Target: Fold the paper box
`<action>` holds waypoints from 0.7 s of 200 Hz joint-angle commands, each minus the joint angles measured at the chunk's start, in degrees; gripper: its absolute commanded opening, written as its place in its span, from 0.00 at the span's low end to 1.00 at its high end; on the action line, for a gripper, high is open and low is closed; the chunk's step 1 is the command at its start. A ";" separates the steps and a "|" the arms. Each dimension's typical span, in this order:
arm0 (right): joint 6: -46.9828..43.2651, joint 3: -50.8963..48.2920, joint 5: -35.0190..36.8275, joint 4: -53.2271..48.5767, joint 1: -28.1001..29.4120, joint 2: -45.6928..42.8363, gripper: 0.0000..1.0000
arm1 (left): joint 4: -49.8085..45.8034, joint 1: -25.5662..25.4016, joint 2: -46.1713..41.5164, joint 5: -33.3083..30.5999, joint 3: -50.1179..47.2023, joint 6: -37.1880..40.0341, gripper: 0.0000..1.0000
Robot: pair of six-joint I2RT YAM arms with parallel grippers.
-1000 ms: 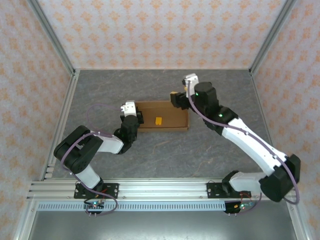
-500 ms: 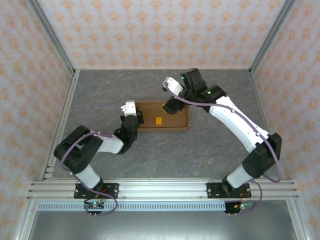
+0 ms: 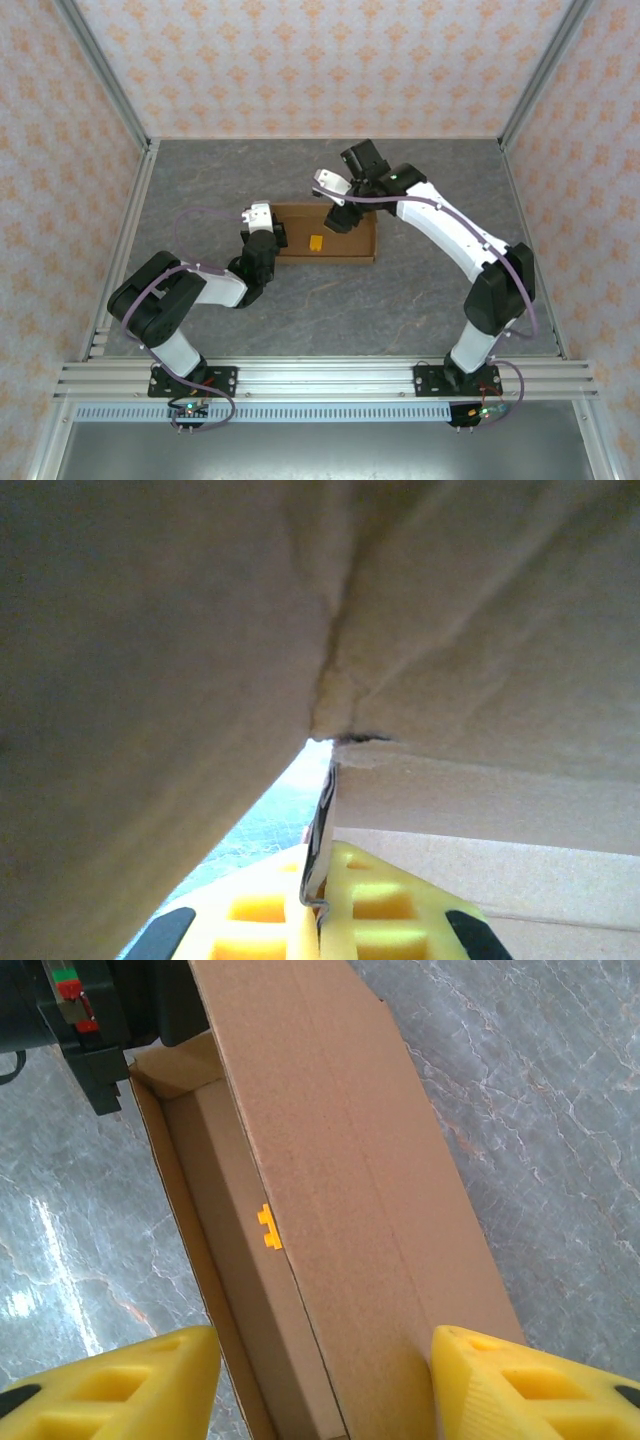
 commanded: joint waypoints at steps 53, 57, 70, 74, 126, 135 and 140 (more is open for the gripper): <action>-1.04 -7.24 6.37 6.14 1.27 -3.83 0.46 | -8.09 -0.37 -0.91 -2.41 -1.71 -2.59 0.25; -0.93 -7.72 6.47 6.63 1.27 -4.09 0.45 | -8.11 -0.34 -1.23 -2.34 -1.97 -2.84 0.26; -0.37 -9.16 6.44 7.90 1.32 -4.79 0.43 | -8.51 -0.30 -2.37 -2.07 -2.72 -3.48 0.31; -0.23 -9.64 6.38 8.39 1.36 -5.07 0.43 | -9.04 -0.34 -2.73 -2.14 -2.83 -3.79 0.32; 1.41 -12.91 6.31 11.40 1.80 -5.96 0.41 | -14.99 -0.38 -8.74 -2.30 -5.94 -7.47 0.40; 1.61 -13.57 6.31 11.83 1.85 -6.00 0.41 | -16.41 -0.35 -10.45 -2.40 -6.80 -7.93 0.41; 1.72 -13.95 6.31 12.13 1.92 -6.01 0.41 | -17.51 -0.34 -11.57 -2.59 -7.20 -8.16 0.41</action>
